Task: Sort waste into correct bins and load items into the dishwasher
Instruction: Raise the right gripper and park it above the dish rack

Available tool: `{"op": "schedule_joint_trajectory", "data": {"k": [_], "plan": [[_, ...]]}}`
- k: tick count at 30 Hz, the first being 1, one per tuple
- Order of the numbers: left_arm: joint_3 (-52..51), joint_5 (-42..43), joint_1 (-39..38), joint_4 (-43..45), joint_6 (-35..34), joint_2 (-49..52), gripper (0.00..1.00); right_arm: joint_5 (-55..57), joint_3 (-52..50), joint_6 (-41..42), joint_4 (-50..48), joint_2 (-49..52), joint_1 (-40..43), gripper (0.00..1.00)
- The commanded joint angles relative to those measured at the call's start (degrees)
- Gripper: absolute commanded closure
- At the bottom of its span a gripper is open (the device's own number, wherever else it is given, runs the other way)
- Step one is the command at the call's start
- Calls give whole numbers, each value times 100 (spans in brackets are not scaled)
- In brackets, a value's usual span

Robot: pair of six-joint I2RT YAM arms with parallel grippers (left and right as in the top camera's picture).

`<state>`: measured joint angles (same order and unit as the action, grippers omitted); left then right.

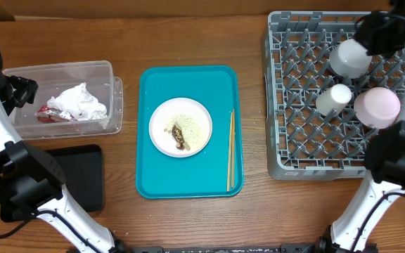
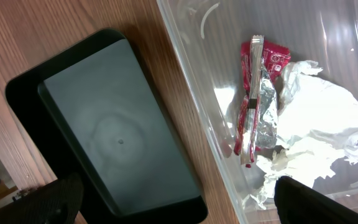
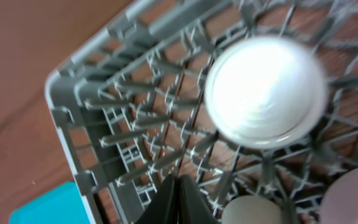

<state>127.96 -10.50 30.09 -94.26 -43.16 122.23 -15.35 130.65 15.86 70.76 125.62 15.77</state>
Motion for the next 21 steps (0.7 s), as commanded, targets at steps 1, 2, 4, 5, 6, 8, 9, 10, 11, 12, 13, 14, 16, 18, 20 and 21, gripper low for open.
{"op": "schedule_joint_trajectory", "data": {"k": [1, 2, 4, 5, 6, 8, 9, 10, 11, 12, 13, 14, 16, 18, 20, 21], "plan": [[7, 2, -22, 11, -61, -225, 0, -168, -17, -251, 44, 0, -424, 95], [7, 2, -22, 11, -59, -225, 0, -328, -17, -422, 87, 0, -584, 94], [7, 4, -22, 11, -61, -225, 0, -444, -17, -660, 192, 0, -927, 93], [7, 2, -22, 11, -59, -225, 0, -431, -17, -752, 240, 0, -1128, 91], [7, 2, -22, 11, -59, -225, 0, -391, -17, -774, 271, 0, -1294, 89], [7, 2, -22, 11, -61, -225, 0, -356, -20, -780, 315, 0, -1700, 75], [7, 2, -22, 11, -59, -225, 0, -356, -20, -780, 323, 2, -1878, 64], [7, 2, -22, 11, -59, -225, 0, -356, -20, -778, 321, 4, -2092, 48], [7, 2, -22, 11, -59, -225, 0, -352, -20, -780, 310, 11, -2299, 29], [7, 2, -22, 11, -59, -225, 0, -308, -20, -776, 297, 31, -2503, 0], [7, 2, -22, 11, -59, -225, 0, -247, -20, -776, 284, 50, -2629, 0], [7, 2, -22, 11, -59, -225, 0, -42, -20, -776, 284, 92, -2876, 0], [7, 2, -22, 11, -61, -225, 0, 186, -20, -772, 286, 160, -3121, 0], [7, 2, -22, 11, -59, -225, 0, 291, -20, -678, 284, 280, -3392, 0], [7, 2, -22, 11, -59, -225, 0, 291, -20, -667, 278, 435, -3630, 0], [7, 2, -22, 11, -59, -225, 0, 291, -20, -669, 269, 527, -3746, 0]]}}
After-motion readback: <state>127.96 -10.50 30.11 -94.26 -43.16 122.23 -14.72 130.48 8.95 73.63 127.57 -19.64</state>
